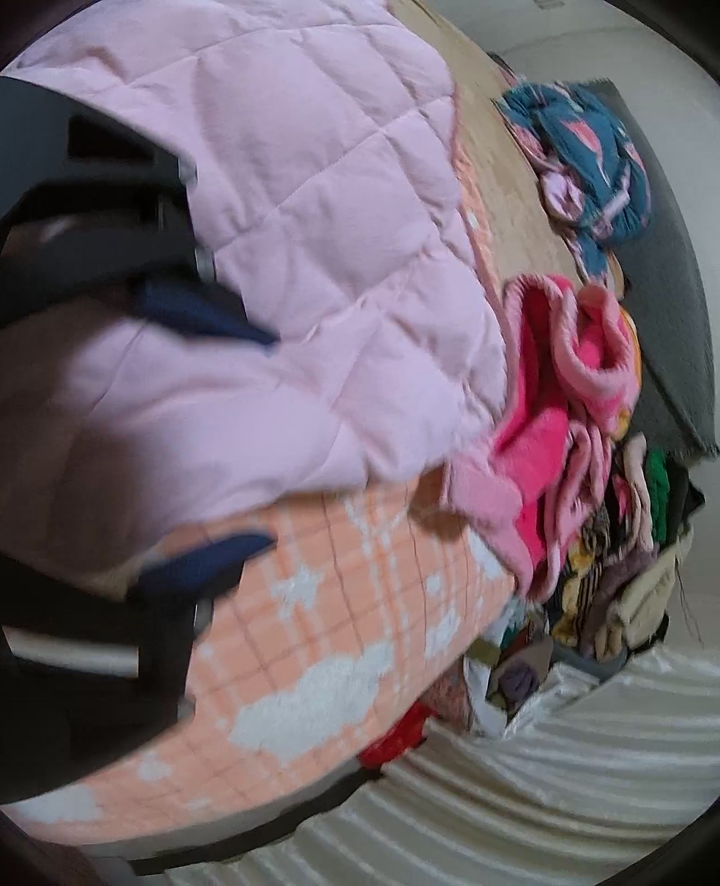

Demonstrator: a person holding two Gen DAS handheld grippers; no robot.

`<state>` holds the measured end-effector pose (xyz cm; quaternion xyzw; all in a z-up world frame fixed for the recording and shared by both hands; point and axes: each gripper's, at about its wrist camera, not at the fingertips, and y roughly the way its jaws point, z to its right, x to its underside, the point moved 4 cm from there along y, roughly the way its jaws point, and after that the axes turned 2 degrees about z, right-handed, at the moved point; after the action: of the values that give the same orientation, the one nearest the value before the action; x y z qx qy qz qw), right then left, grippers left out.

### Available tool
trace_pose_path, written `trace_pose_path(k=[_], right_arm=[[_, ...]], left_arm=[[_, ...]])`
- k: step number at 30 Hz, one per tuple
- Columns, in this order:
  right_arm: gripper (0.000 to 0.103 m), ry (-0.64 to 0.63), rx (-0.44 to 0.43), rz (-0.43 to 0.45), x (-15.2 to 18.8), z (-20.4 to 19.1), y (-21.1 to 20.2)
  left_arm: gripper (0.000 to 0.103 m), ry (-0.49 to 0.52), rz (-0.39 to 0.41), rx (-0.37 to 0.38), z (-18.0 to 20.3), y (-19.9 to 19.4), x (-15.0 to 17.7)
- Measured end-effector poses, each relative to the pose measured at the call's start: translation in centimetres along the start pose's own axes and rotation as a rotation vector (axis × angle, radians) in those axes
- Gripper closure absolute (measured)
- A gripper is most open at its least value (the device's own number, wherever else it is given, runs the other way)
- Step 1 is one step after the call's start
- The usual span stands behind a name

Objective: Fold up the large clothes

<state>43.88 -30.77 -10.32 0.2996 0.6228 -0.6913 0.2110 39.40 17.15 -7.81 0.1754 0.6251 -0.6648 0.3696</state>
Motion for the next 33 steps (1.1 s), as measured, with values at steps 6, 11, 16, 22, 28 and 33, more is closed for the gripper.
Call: trace_pose_path(k=[6, 11, 16, 22, 28, 33], right_arm=[[0.009, 0.046, -0.083, 0.055, 0.1, 1.1, -3.8], [0.005, 0.008, -0.107, 0.128, 0.5, 0.9, -7.4], [0.004, 0.017, -0.144, 0.162, 1.7, 0.8, -10.2], [0.004, 0.031, -0.163, 0.218, 2.5, 0.4, -13.2], [0.004, 0.052, -0.192, 0.235, 2.9, 0.4, -15.2], [0.004, 0.078, -0.148, 0.293, 3.5, 1.1, -16.7]], left_arm=[[0.035, -0.003, 0.014, -0.015, -0.2, -2.2, 0.2], [0.01, -0.001, 0.03, -0.024, 0.0, -4.3, 0.7], [0.009, 0.004, 0.052, -0.024, 0.2, -6.4, 1.1], [0.009, -0.013, 0.089, -0.032, -0.1, -8.8, 1.0], [0.009, -0.014, 0.106, -0.022, -0.3, -10.4, 2.0], [0.009, 0.013, 0.101, -0.058, 0.0, -10.8, 3.4]])
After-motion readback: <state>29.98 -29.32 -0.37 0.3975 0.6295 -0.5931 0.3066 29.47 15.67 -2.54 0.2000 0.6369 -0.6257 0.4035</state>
